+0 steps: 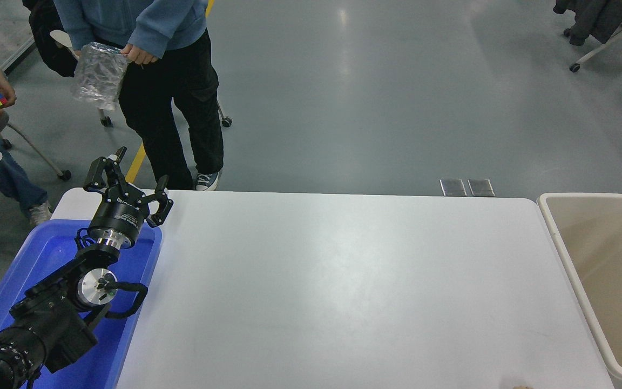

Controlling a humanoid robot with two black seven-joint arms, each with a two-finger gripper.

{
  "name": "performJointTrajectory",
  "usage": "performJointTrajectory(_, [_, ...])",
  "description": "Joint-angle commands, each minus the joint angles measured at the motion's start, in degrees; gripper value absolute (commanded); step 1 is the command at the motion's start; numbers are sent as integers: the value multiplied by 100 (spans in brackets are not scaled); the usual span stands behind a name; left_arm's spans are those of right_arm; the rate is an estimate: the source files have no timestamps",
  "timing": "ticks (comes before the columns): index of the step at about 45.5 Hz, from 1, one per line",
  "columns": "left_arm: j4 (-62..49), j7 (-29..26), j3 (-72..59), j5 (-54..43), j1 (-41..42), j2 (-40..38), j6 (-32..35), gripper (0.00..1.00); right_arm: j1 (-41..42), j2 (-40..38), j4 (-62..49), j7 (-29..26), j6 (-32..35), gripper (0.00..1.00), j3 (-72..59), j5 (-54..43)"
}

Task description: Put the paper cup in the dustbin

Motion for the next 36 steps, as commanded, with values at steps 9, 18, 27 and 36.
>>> performJointTrajectory(9, [0, 0, 3, 0, 0, 0, 0, 100, -380, -593, 2538, 19, 229, 100, 4642, 237])
performJointTrajectory(18, [0, 0, 3, 0, 0, 0, 0, 100, -1093, -250, 3233, 194, 229, 100, 6428, 202])
performJointTrajectory(27, [0, 0, 3, 0, 0, 0, 0, 100, -1708, 180, 4244, 660, 264, 100, 7571, 158])
performJointTrajectory(36, [0, 0, 3, 0, 0, 0, 0, 100, -1893, 936, 4289, 1275, 264, 100, 7836, -9])
